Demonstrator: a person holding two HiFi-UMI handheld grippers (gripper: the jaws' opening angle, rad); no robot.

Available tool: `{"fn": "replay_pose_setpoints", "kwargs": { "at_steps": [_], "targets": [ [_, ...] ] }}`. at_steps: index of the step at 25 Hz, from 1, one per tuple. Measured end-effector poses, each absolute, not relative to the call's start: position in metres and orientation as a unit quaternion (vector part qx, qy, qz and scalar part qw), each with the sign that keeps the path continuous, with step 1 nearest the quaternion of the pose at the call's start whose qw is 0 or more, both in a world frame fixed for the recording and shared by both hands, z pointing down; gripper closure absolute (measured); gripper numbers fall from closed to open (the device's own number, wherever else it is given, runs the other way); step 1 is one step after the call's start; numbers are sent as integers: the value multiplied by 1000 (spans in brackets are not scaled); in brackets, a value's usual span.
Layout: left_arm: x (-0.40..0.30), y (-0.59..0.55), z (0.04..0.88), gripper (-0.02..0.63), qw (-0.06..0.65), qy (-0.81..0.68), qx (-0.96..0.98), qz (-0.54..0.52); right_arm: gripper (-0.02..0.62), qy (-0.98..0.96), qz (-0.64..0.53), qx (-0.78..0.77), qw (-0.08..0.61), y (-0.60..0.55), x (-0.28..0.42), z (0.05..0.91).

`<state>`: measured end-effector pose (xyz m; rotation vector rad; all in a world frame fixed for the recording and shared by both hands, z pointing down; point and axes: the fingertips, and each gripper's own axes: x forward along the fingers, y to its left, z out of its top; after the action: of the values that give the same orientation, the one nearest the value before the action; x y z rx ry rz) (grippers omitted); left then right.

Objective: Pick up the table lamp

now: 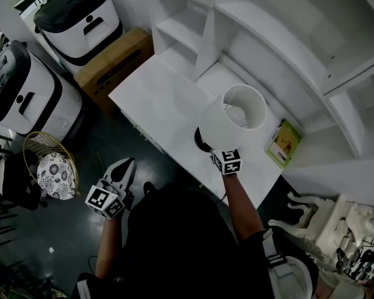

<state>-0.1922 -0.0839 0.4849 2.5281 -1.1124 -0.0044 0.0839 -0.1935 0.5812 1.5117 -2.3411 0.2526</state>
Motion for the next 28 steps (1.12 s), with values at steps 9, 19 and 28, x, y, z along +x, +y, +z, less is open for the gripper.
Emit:
{"fn": "replay_pose_setpoints", "kwargs": {
  "at_steps": [9,19,28],
  "targets": [
    [-198,-90,483,595,184,-419,889,-11,479,-823,91,533,172,-191,90,563],
    [-200,-87,484,595,196,-433,879,-23,479,-833,92,518,169,-184,83,545],
    [-204,-81,490,595,190,-432,881,-15,479,-846,84,502,162,-182,65,523]
  ]
}}
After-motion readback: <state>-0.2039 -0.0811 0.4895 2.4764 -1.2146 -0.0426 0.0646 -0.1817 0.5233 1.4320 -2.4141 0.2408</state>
